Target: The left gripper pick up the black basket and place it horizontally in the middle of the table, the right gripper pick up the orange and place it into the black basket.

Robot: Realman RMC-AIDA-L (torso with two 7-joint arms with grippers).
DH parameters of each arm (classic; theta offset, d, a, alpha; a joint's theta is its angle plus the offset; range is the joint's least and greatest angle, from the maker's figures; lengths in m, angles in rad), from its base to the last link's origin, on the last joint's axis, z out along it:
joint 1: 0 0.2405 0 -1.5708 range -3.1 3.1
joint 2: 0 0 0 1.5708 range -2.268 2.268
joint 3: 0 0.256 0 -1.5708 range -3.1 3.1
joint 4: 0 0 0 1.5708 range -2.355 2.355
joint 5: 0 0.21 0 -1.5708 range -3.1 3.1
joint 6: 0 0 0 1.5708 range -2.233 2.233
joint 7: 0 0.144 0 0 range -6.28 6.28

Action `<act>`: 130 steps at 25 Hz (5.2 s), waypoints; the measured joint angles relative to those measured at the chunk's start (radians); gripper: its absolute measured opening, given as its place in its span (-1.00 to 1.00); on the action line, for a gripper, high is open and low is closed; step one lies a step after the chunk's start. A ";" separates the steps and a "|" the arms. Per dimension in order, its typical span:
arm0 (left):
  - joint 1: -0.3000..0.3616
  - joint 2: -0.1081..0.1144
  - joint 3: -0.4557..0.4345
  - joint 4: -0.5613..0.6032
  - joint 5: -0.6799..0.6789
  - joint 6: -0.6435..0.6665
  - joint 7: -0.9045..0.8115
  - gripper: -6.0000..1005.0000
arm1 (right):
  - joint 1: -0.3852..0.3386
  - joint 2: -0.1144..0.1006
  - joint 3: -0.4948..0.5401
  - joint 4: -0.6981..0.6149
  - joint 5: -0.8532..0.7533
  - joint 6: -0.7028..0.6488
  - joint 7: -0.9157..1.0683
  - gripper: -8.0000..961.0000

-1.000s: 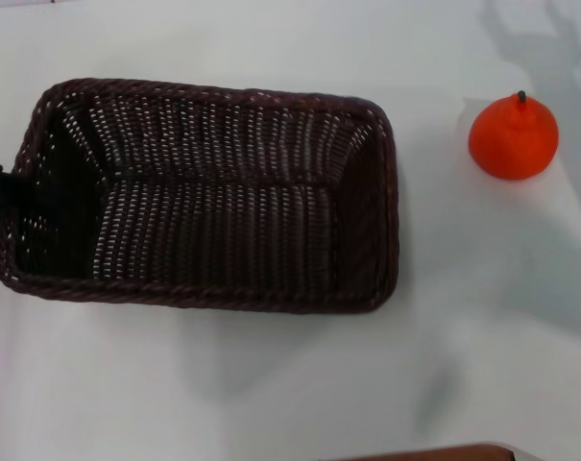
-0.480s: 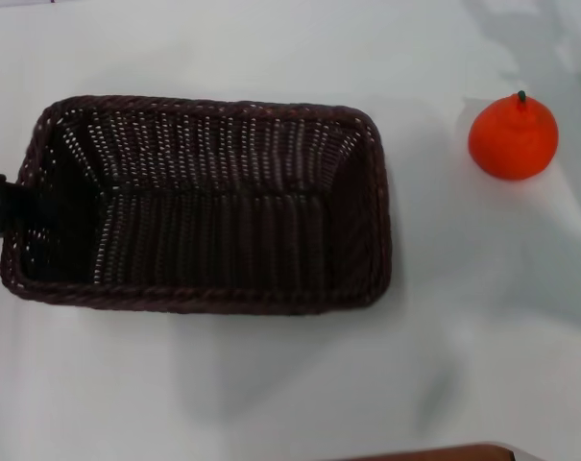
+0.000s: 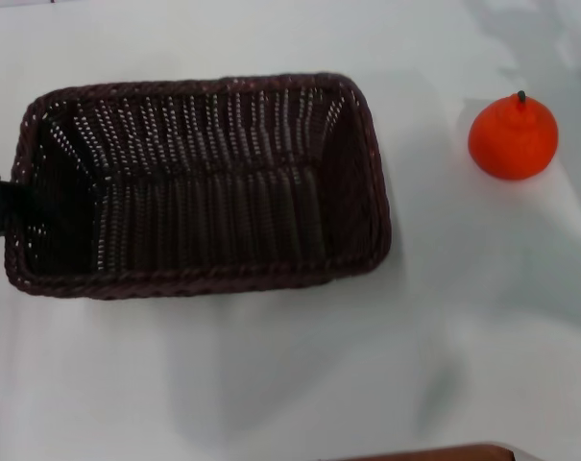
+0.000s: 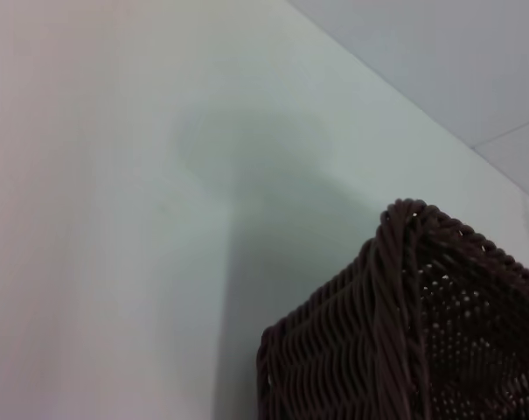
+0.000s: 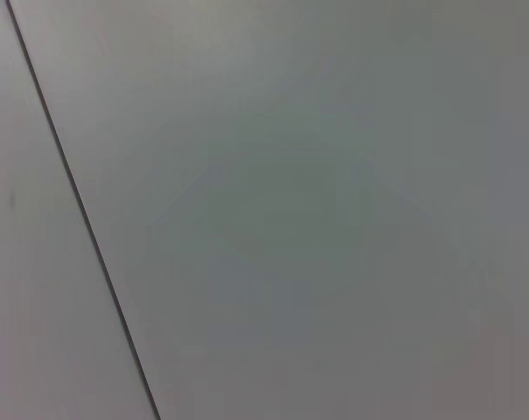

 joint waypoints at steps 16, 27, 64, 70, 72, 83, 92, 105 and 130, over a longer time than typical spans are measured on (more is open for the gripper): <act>0.178 -0.003 0.266 -0.126 -0.059 0.224 -0.099 -0.62 | -0.008 0.000 -0.002 0.000 -0.001 0.008 0.024 0.84; 0.200 0.003 0.323 -0.159 -0.056 0.224 -0.121 -0.59 | -0.008 -0.001 -0.003 0.010 -0.001 0.006 0.023 0.81; -0.108 0.014 -0.428 0.089 -0.149 0.015 0.345 0.25 | -0.284 0.008 -0.418 0.192 -0.098 -0.004 0.105 0.73; -0.122 0.018 -0.428 0.129 -0.156 0.025 0.367 0.25 | -0.281 0.008 -0.389 0.141 -0.095 -0.019 0.096 0.72; -0.125 0.019 -0.429 0.144 -0.162 0.025 0.372 0.25 | -0.275 0.007 -0.387 0.130 -0.094 -0.036 0.095 0.72; -0.142 0.014 -0.418 0.178 -0.175 0.021 0.381 0.24 | -0.228 0.005 -0.392 0.125 -0.095 -0.098 0.100 0.35; -0.139 0.013 -0.418 0.209 -0.211 0.017 0.381 0.24 | -0.213 0.001 -0.419 0.125 -0.101 -0.154 0.100 0.32; -0.149 0.018 -0.417 0.257 -0.216 0.016 0.381 0.24 | -0.220 -0.002 -0.430 0.127 -0.103 -0.141 0.104 -0.63; -0.154 0.017 -0.426 0.332 -0.270 0.015 0.419 0.23 | -0.335 -0.002 -0.639 0.669 -0.167 0.003 0.290 -0.87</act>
